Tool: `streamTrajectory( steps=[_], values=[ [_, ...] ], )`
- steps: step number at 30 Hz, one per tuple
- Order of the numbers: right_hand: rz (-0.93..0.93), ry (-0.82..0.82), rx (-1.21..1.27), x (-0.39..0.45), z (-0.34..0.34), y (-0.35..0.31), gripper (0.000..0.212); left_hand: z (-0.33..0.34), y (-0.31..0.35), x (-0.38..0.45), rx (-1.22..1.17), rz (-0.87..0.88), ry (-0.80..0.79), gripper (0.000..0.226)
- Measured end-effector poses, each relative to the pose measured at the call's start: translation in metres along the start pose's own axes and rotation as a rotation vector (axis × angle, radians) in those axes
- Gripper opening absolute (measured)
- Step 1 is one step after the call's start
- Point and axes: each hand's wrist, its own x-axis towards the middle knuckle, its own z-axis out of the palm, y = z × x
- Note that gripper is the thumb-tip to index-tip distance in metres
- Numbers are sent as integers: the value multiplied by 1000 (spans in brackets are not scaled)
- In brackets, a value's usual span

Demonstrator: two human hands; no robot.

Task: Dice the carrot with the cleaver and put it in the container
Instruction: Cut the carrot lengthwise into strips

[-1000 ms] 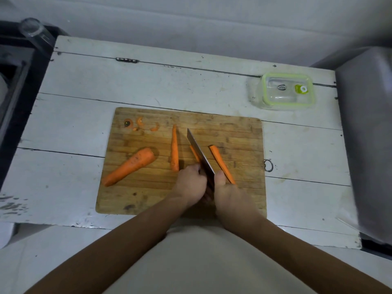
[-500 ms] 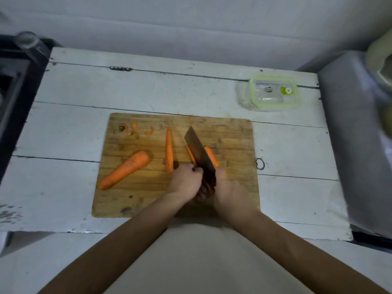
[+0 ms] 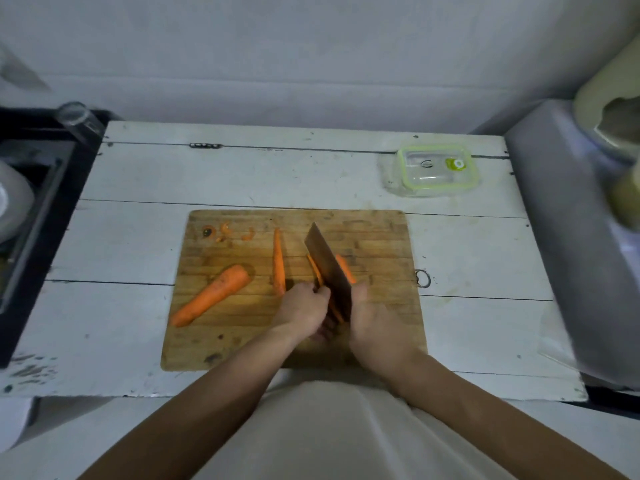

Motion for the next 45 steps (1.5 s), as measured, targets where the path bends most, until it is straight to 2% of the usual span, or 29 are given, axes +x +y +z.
streamTrajectory(
  steps=[3, 7, 9, 13, 17, 21, 23, 27, 30, 33, 35, 38, 41, 45],
  values=[
    [-44, 18, -118, 1, 5, -10, 39, 0, -3, 3, 141, 89, 57, 29],
    [-34, -21, -51, 20, 2, -24, 48, 1, -3, 3, 217, 135, 81, 28],
    [-16, -32, -14, 28, -2, -26, 52, 1, -2, 2, 224, 134, 74, 27],
    [51, 24, 88, 26, -8, -9, 36, 0, -1, 2, 157, 75, 118, 30],
    [67, 20, 117, 27, -7, -4, 36, 0, -8, -4, 89, -1, 109, 32],
    [44, 35, 158, 28, -8, 1, 38, -4, -15, -8, 156, 84, 129, 27],
    [42, 17, 260, 24, -17, 10, 38, -5, -14, -8, 208, 122, 156, 29],
    [97, -65, 716, 14, -50, 37, 27, -18, -13, -9, 251, 164, 181, 36],
    [140, -177, 1051, 15, -71, 66, 23, -39, -7, -6, 314, 316, 302, 31],
    [210, -208, 1269, 16, -83, 89, 17, -50, 3, 5, 470, 550, 311, 8],
    [245, -170, 1351, 15, -87, 98, 13, -48, 8, 15, 718, 754, 197, 16],
    [291, -100, 1367, 11, -86, 106, 18, -42, 15, 27, 1079, 979, -18, 31],
    [313, -81, 1328, 4, -81, 109, 22, -41, 31, 34, 1327, 1040, -167, 31],
    [317, -77, 1326, -4, -73, 111, 19, -41, 49, 36, 1509, 1159, -210, 20]
  ],
)
